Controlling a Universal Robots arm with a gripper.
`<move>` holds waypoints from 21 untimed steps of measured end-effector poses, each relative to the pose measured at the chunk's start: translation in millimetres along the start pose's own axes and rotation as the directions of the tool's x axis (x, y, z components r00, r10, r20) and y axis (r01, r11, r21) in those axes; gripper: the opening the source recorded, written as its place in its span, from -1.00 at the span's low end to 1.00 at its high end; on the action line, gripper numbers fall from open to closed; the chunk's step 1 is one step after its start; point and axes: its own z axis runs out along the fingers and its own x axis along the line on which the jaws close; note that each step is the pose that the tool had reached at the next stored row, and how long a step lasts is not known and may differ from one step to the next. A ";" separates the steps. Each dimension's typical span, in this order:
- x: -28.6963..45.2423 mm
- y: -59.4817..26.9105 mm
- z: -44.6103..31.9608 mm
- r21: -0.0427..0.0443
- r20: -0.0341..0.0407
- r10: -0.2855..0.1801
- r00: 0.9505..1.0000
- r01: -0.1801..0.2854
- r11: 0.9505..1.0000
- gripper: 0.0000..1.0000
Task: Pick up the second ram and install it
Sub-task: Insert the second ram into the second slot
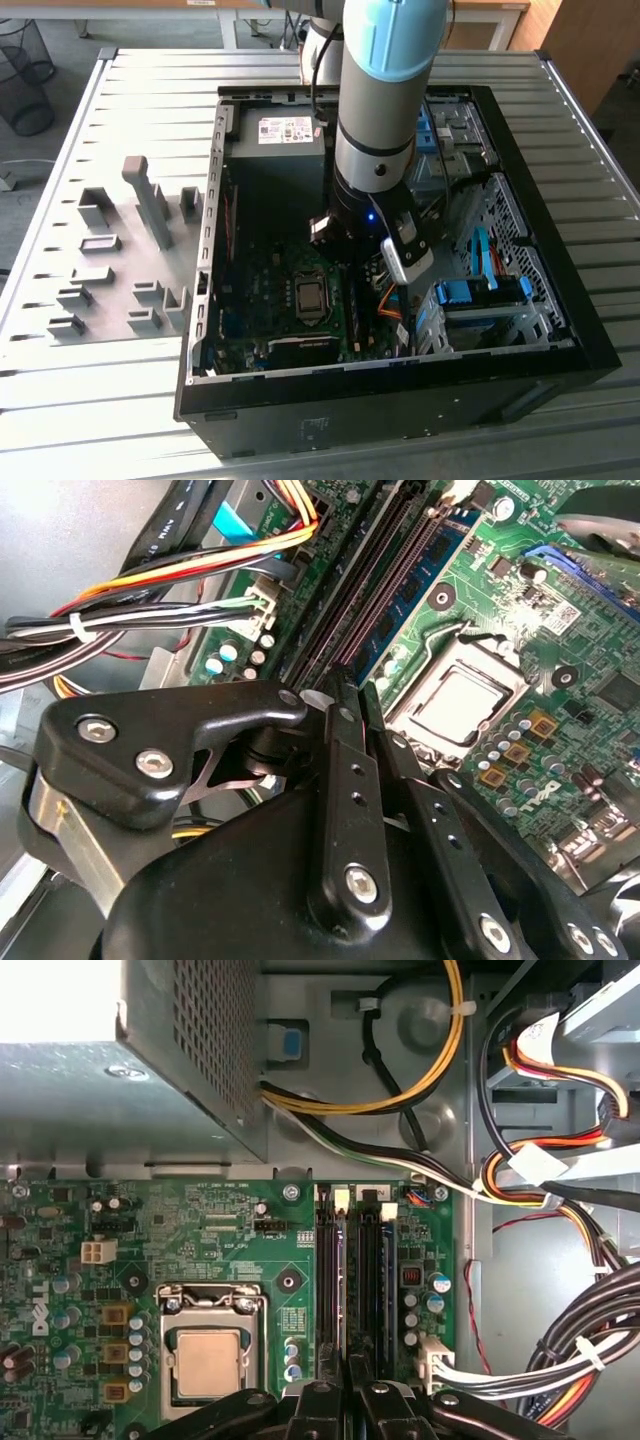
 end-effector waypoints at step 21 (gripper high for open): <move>-0.1 0.0 5.0 -0.001 -0.001 0.006 1.000 -0.006 1.000 -0.73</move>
